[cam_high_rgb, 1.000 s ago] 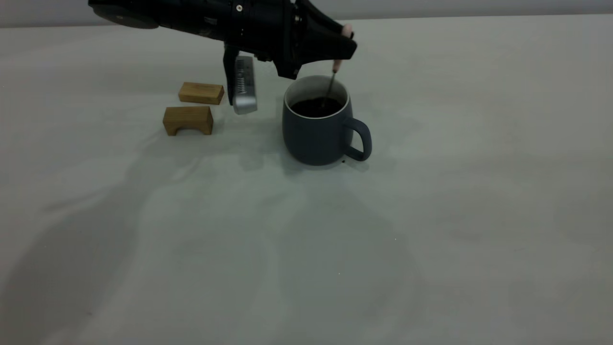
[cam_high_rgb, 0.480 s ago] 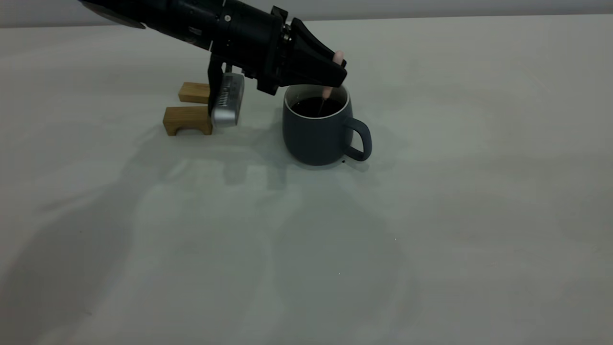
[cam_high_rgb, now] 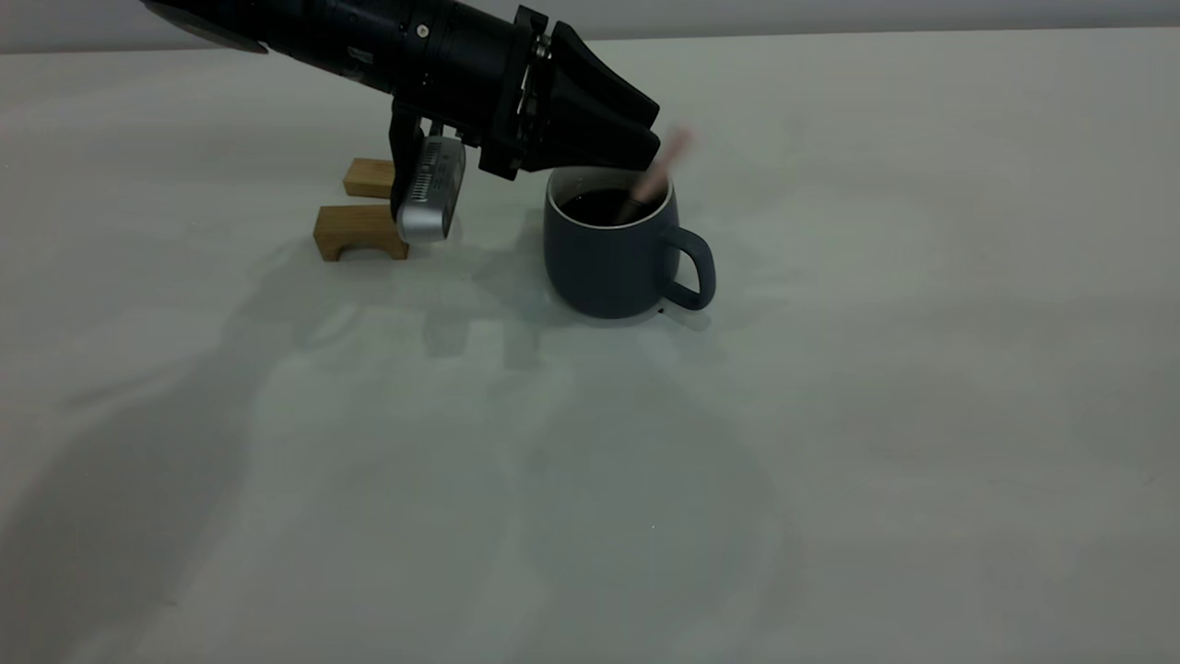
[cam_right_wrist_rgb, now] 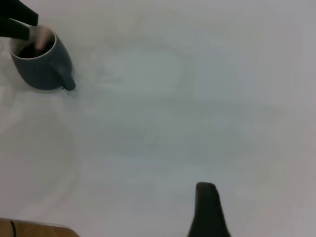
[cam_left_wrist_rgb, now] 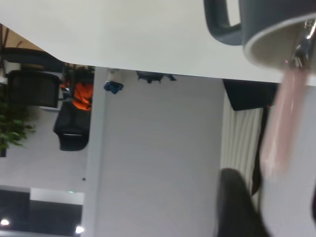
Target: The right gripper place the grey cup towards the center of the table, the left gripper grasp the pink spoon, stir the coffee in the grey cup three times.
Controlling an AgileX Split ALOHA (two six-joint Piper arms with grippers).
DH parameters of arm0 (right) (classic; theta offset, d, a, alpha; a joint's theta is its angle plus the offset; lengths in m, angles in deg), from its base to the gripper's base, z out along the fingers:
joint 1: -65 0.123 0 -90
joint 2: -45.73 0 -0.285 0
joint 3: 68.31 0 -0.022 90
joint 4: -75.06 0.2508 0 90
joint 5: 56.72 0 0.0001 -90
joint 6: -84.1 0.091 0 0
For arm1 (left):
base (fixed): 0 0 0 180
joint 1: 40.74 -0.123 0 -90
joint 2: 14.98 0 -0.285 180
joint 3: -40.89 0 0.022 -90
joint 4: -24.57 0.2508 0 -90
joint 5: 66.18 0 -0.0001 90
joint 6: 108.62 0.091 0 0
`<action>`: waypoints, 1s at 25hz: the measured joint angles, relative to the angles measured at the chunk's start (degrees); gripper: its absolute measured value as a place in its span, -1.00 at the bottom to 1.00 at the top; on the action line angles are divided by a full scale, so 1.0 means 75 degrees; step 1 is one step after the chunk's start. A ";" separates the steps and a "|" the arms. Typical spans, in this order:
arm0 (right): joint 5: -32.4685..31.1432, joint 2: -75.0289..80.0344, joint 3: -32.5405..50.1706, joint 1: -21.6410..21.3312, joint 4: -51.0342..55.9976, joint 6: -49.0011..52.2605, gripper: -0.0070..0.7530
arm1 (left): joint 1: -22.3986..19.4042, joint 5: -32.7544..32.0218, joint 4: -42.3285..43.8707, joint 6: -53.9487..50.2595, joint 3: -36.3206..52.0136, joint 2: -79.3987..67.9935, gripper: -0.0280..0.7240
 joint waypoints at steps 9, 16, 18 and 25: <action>0.0000 0.0000 0.0000 0.0000 0.0000 0.0000 0.57 | -0.0047 -0.0356 0.4625 0.0020 -0.0354 0.1934 0.63; 0.0000 -0.0009 0.0000 0.0000 0.0000 0.0000 0.57 | -0.0047 -0.1484 0.8876 0.1887 -0.0673 0.4180 0.40; 0.0000 -0.0009 0.0000 0.0000 0.0000 0.0000 0.57 | -0.0051 -0.1484 0.9952 0.3078 -0.0673 0.4696 0.34; 0.0000 -0.0009 0.0000 0.0000 0.0000 0.0000 0.57 | -0.0060 -0.1484 1.1418 0.5417 -0.0074 0.6648 0.22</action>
